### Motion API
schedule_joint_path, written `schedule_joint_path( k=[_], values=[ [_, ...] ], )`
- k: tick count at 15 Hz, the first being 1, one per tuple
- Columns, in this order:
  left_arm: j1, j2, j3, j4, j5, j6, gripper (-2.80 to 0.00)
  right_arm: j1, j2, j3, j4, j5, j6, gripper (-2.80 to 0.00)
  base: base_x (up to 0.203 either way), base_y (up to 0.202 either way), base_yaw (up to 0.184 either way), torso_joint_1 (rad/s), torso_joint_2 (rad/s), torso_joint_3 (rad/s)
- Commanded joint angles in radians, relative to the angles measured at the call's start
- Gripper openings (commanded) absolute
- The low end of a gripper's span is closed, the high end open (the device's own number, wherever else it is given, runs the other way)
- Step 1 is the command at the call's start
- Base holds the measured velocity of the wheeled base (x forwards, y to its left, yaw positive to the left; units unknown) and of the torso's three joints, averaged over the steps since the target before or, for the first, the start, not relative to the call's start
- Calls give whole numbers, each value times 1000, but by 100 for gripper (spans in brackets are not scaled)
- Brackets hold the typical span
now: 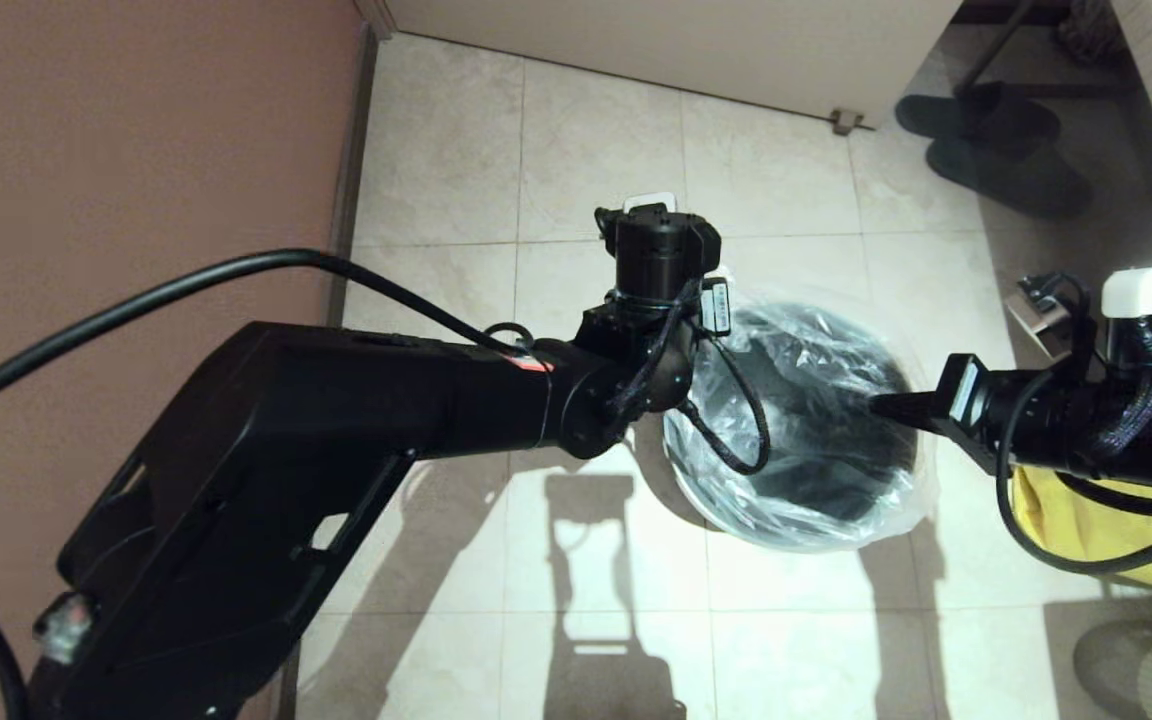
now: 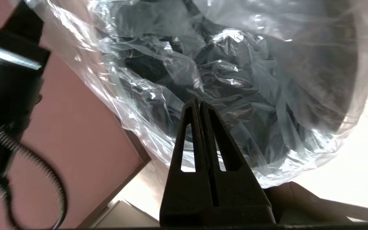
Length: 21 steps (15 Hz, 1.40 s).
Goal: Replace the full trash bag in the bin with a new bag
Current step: Put the new garbage bag on the trash can
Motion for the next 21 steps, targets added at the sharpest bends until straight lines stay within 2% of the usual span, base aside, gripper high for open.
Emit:
schedule_joint_path(
  k=[1,4,8,13,17,19,21],
  values=[
    [-16,-56,30,-2,5,-1,-280,7,-24,7,6,1,4,-280,0,0,0,0,0,0],
    [-38,-134,108,-4,5,-4,-280,63,-39,9,32,-7,0,-280,0,0,0,0,0,0],
    [-46,-232,288,-10,4,-38,-280,180,46,-2,27,-114,-82,-280,0,0,0,0,0,0],
    [-24,-227,365,-9,0,-101,-280,221,131,-52,-12,-155,-137,-280,0,0,0,0,0,0],
    [-57,-267,387,3,0,-115,-280,228,244,-115,-27,-193,-269,-280,0,0,0,0,0,0],
    [-59,-294,400,75,0,-148,-280,230,310,-165,-30,-207,-317,-280,0,0,0,0,0,0],
    [-47,-327,426,183,-4,-233,-280,232,385,-227,-31,-232,-386,-280,0,0,0,0,0,0]
  ],
)
